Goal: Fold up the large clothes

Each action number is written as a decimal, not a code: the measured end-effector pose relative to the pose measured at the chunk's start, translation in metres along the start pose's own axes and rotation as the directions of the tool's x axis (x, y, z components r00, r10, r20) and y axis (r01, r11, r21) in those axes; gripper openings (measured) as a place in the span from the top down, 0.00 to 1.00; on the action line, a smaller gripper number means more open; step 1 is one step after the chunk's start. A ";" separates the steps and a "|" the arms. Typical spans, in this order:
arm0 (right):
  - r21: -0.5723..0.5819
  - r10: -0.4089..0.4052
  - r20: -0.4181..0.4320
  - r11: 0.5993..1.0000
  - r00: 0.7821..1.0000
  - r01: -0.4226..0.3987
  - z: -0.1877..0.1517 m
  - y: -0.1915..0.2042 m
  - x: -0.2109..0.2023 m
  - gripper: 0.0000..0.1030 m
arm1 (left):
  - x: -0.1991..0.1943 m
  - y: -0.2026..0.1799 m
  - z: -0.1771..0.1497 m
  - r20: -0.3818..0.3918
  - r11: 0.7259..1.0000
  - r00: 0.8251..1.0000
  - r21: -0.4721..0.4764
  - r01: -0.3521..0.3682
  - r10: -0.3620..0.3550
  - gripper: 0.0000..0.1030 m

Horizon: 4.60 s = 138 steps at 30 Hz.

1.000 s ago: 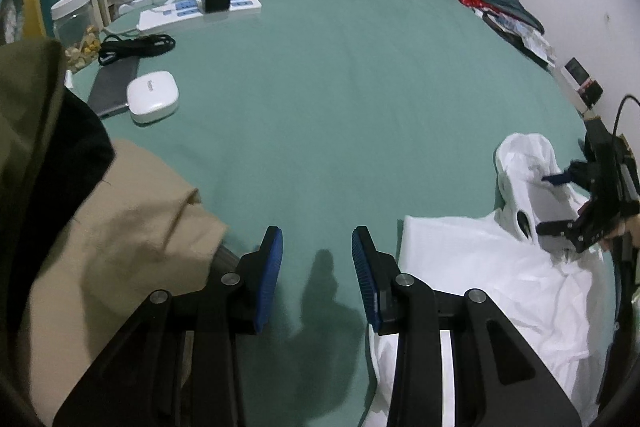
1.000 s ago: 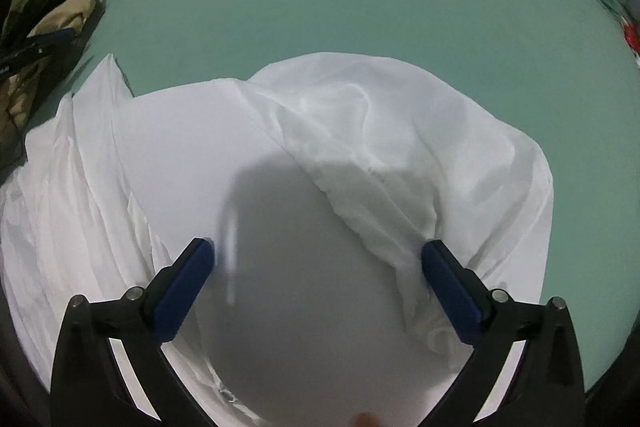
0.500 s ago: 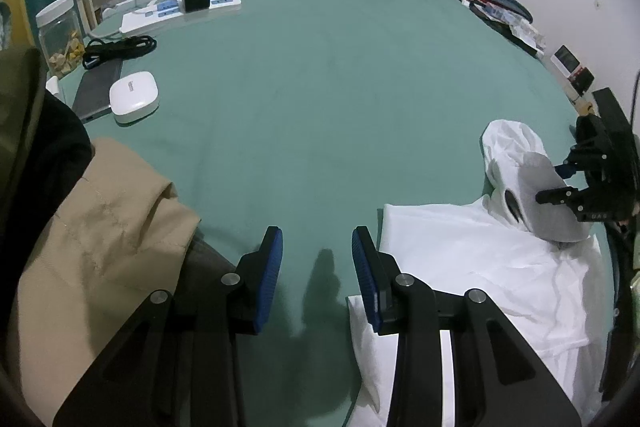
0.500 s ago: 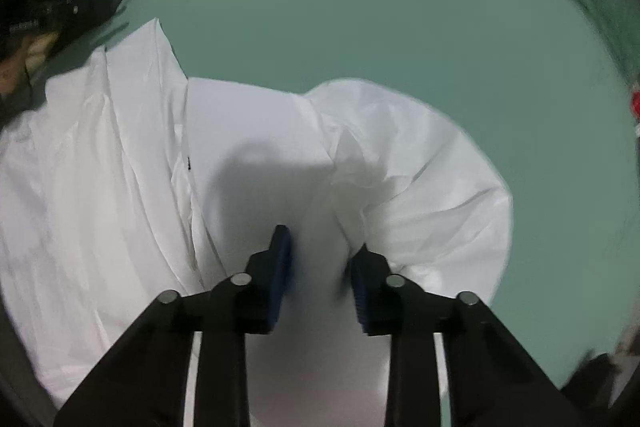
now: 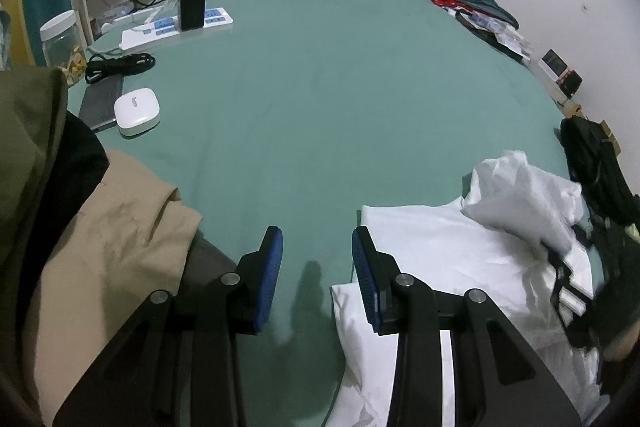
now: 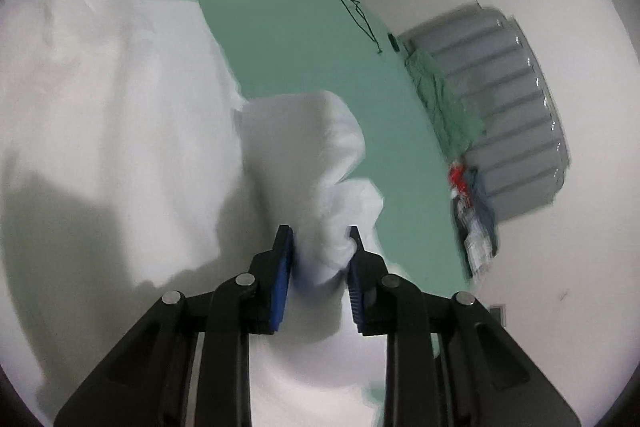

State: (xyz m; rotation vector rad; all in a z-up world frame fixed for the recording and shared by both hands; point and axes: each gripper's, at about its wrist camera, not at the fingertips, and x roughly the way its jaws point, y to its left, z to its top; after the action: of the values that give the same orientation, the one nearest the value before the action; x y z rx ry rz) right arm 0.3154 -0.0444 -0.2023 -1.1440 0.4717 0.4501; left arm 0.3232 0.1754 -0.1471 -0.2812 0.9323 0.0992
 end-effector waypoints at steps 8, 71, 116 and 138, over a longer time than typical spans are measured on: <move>0.139 0.137 -0.059 0.982 0.989 -0.128 -0.012 0.032 -0.038 0.76 | -0.006 -0.006 -0.005 0.019 0.999 1.000 0.028 0.015 -0.016 0.63; 0.295 0.114 -0.115 0.952 0.987 -0.076 -0.022 0.013 -0.050 0.28 | 0.001 -0.048 -0.009 0.026 0.992 0.993 0.053 0.113 -0.114 0.63; 0.030 0.725 -0.059 0.689 0.687 -0.724 -0.036 -0.133 -0.017 0.25 | 0.018 -0.103 -0.020 0.030 0.968 0.988 0.208 0.140 -0.149 0.63; 0.493 0.425 0.064 0.773 0.903 -0.399 -0.123 -0.020 -0.030 0.25 | 0.046 -0.149 -0.054 -0.125 0.922 0.970 0.303 0.239 -0.211 0.63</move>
State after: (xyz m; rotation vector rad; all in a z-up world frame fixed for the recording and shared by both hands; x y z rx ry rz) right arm 0.2867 -0.1689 -0.2120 -0.5420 0.8414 0.6373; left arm 0.3390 0.0152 -0.1855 -0.0933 0.9831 -0.2769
